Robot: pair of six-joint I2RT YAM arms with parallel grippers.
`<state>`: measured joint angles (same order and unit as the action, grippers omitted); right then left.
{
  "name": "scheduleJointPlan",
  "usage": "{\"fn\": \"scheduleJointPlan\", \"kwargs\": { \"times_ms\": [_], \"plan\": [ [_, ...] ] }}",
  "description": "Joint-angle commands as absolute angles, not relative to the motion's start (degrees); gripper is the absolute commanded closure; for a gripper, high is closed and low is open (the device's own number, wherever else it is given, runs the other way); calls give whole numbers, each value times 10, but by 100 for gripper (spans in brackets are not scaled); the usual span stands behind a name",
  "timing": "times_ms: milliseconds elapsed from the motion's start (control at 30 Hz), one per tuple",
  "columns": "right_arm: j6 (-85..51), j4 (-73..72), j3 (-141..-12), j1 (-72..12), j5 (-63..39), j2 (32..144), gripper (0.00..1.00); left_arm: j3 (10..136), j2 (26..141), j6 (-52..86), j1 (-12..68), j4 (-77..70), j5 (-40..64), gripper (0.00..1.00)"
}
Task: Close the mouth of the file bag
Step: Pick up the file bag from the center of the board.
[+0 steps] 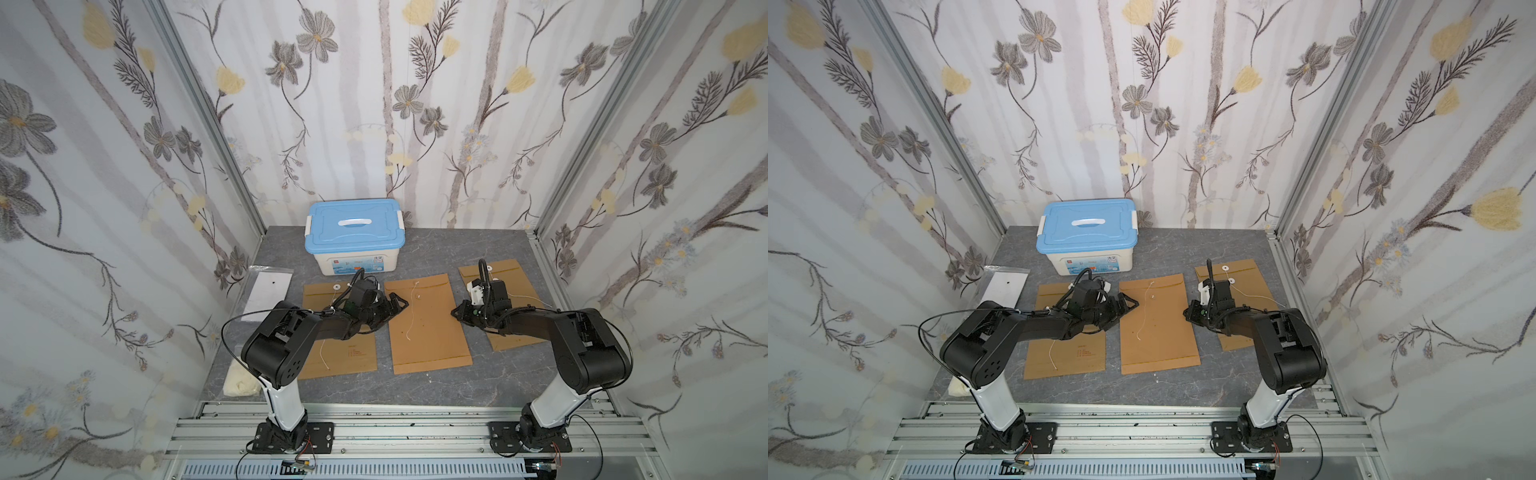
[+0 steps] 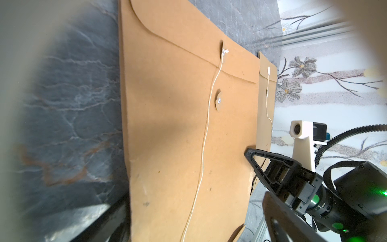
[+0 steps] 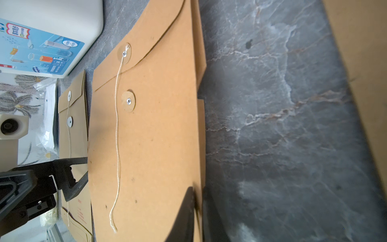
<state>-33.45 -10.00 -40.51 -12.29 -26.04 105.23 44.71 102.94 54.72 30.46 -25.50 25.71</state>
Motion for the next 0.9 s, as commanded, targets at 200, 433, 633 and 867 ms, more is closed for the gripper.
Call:
{"fn": "scheduleJointPlan", "kwargs": {
  "times_ms": [200, 433, 633, 867],
  "plan": [
    [-340, -120, -401, -108, -303, 999, 100, 447, 1026, 549, 307, -222, 255, 3],
    [-335, -116, -390, -59, -330, 983, 100, 448, 1020, 547, 304, -221, 257, 3],
    [-313, -88, -387, -44, -336, 963, 100, 453, 1023, 537, 303, -222, 268, 4],
    [-334, -121, -377, -38, -369, 942, 100, 464, 1010, 506, 298, -257, 304, 3]
  ]
}}
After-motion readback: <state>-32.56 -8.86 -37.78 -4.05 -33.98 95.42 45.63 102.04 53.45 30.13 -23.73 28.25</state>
